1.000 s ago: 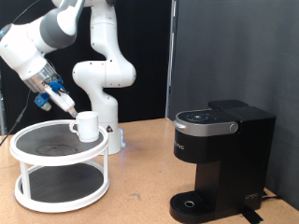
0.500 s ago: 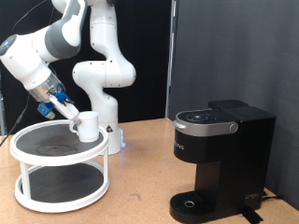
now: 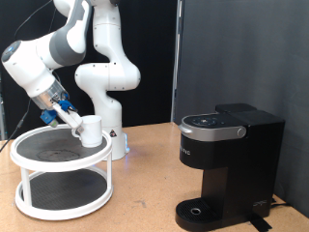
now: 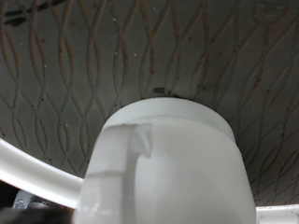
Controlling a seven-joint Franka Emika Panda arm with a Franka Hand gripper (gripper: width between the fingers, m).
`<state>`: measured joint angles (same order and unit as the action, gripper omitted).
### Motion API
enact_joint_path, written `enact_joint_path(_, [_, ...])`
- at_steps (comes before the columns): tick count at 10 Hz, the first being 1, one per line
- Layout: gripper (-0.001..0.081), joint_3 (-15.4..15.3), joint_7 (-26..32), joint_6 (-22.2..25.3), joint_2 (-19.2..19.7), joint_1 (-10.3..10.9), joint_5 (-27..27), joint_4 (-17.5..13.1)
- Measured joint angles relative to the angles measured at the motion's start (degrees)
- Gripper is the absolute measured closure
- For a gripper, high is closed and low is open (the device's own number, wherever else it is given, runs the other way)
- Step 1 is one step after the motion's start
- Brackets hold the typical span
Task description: Make a cup of coffee with the keurig machine
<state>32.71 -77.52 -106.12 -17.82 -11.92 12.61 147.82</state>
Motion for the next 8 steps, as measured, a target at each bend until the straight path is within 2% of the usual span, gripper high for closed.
enact_joint_path(1, [0.0473,0.0,0.0,-0.1,0.0,0.0,0.0,0.1])
enact_joint_path(2, [0.0473,0.0,0.0,-0.2,0.0,0.0,0.0,0.2])
enact_joint_path(3, [0.0656,0.0,0.0,-0.2,0.0,0.0,0.0,0.3])
enact_joint_path(4, [0.0656,0.0,0.0,-0.3,0.0,0.0,0.0,0.4])
enact_joint_path(5, [0.0757,0.0,0.0,-0.5,0.0,0.0,0.0,0.5])
enact_joint_path(6, [0.0796,0.0,0.0,-0.7,0.0,0.0,0.0,0.7])
enact_joint_path(8, [0.0802,0.0,0.0,-0.9,0.0,0.0,0.0,0.8])
